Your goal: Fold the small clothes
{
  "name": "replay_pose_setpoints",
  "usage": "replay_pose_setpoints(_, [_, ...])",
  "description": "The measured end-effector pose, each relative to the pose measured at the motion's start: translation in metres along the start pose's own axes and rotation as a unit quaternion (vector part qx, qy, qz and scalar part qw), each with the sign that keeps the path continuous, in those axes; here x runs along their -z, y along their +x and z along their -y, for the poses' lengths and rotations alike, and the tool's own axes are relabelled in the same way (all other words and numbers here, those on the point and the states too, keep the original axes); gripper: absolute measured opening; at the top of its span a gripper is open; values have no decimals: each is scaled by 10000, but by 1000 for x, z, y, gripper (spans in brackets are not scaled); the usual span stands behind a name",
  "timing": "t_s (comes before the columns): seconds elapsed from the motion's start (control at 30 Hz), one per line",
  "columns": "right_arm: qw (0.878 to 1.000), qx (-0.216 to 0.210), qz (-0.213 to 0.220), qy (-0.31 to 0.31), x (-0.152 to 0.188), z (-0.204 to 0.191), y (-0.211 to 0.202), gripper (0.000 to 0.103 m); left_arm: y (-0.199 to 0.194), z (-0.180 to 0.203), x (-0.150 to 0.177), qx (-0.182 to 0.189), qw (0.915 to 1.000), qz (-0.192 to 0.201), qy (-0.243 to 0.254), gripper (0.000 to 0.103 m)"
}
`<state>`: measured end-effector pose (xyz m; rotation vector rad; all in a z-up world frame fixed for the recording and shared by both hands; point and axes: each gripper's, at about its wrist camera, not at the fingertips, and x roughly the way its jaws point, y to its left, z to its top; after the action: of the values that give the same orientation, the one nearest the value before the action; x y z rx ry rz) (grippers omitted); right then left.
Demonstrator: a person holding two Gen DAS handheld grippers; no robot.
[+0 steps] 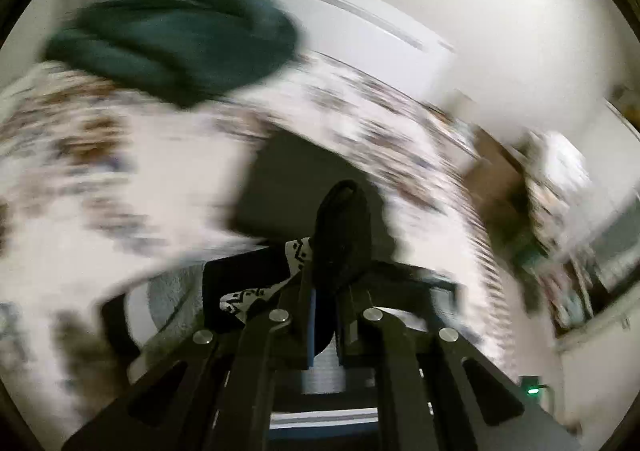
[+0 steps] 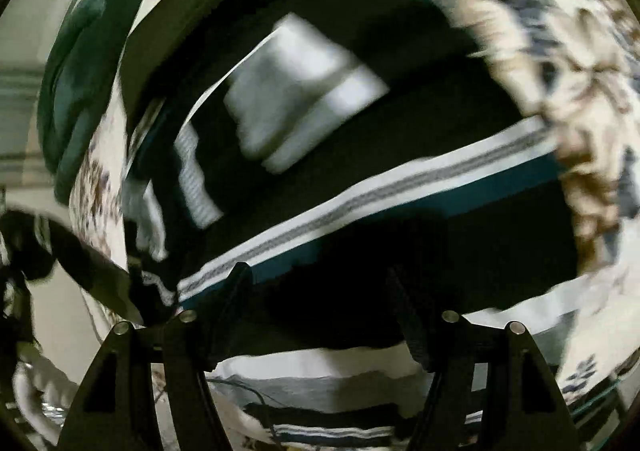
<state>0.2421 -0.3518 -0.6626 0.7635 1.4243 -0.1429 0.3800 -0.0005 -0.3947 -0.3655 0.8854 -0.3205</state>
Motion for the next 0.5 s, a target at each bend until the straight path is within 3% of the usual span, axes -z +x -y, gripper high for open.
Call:
replay_pose_setpoints(0.17, [9992, 169, 179, 315, -33, 65, -29, 71, 85, 138, 35, 747, 9921, -717, 710, 5])
replay_pose_setpoints(0.27, [9992, 181, 140, 317, -48, 89, -39, 71, 123, 182, 60, 611, 9852, -1223, 1034, 8])
replay_pose_setpoints(0.33, [9995, 161, 137, 244, -57, 101, -47, 71, 139, 191, 74, 299, 9809, -1538, 1150, 8])
replay_pose_setpoints(0.43, [9996, 173, 207, 83, -68, 111, -62, 71, 135, 175, 81, 121, 9818, -1588, 1038, 14])
replay_pose_setpoints(0.5, [9997, 91, 240, 33, -77, 118, -73, 71, 121, 158, 82, -23, 9846, -1521, 866, 35])
